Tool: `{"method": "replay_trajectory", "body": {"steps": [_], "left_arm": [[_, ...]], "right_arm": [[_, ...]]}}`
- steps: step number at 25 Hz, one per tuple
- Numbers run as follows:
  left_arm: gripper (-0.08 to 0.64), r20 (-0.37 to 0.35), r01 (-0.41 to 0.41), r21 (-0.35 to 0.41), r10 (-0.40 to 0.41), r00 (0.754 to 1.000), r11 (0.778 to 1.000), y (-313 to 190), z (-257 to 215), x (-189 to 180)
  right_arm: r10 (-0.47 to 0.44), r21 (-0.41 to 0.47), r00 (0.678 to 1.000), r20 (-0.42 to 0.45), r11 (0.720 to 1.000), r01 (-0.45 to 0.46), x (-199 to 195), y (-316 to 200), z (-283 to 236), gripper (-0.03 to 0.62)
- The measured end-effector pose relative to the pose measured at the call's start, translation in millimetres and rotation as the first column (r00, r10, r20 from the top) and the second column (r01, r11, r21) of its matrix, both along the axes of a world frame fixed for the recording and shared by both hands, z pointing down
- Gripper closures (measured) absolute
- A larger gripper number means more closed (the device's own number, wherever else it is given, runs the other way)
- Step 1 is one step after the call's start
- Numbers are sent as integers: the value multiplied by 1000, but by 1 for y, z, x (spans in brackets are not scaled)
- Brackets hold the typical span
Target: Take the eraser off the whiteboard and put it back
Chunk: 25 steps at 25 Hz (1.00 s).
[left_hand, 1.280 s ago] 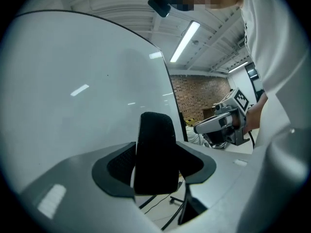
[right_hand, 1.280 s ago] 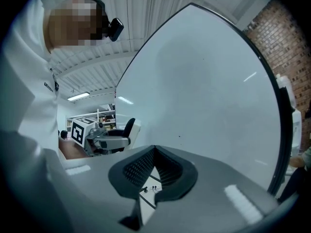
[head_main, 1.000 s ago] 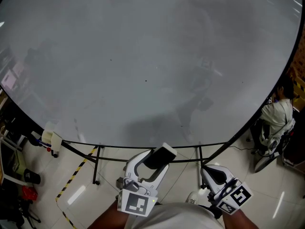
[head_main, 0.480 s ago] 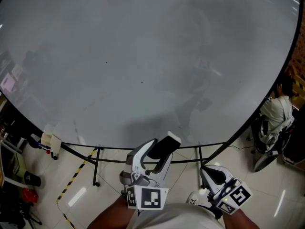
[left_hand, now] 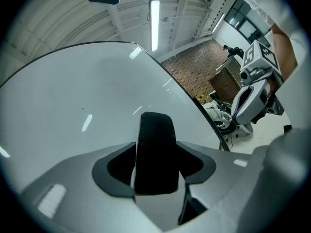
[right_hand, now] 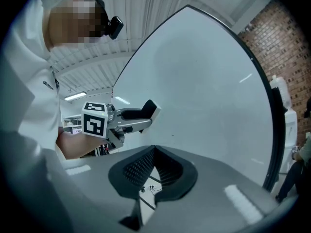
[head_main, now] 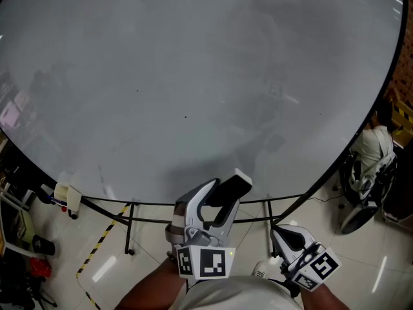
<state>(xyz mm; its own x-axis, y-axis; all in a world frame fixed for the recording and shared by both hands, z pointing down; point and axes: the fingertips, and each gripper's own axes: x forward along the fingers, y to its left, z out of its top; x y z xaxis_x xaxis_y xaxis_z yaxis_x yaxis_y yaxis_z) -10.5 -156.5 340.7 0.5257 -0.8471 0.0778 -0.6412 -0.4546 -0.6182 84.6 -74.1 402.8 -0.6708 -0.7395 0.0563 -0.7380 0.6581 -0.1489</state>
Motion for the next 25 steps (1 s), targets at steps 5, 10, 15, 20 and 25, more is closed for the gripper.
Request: {"method": "replay_trajectory", "body": {"steps": [5, 10, 15, 20, 25], "left_arm": [[290, -1, 0, 40, 0, 1000, 999, -9, -15, 7], [290, -2, -2, 59, 2, 1000, 998, -14, -23, 12], [290, -15, 3, 79, -2, 1000, 997, -22, -31, 17], [291, -13, 3, 128, -2, 1000, 992, -34, -47, 25], [290, -9, 12, 163, -11, 1000, 987, -40, -59, 27]], "right_arm": [[4, 1, 1000, -2, 1000, -4, 4, -3, 1, 591], [5, 0, 1000, -4, 1000, -5, 7, -4, 1, 591], [7, 2, 1000, -5, 1000, -7, 9, -6, 0, 591], [9, 5, 1000, -5, 1000, -9, 11, -10, -1, 591], [20, 9, 1000, -4, 1000, -20, 17, -12, -2, 591]]}}
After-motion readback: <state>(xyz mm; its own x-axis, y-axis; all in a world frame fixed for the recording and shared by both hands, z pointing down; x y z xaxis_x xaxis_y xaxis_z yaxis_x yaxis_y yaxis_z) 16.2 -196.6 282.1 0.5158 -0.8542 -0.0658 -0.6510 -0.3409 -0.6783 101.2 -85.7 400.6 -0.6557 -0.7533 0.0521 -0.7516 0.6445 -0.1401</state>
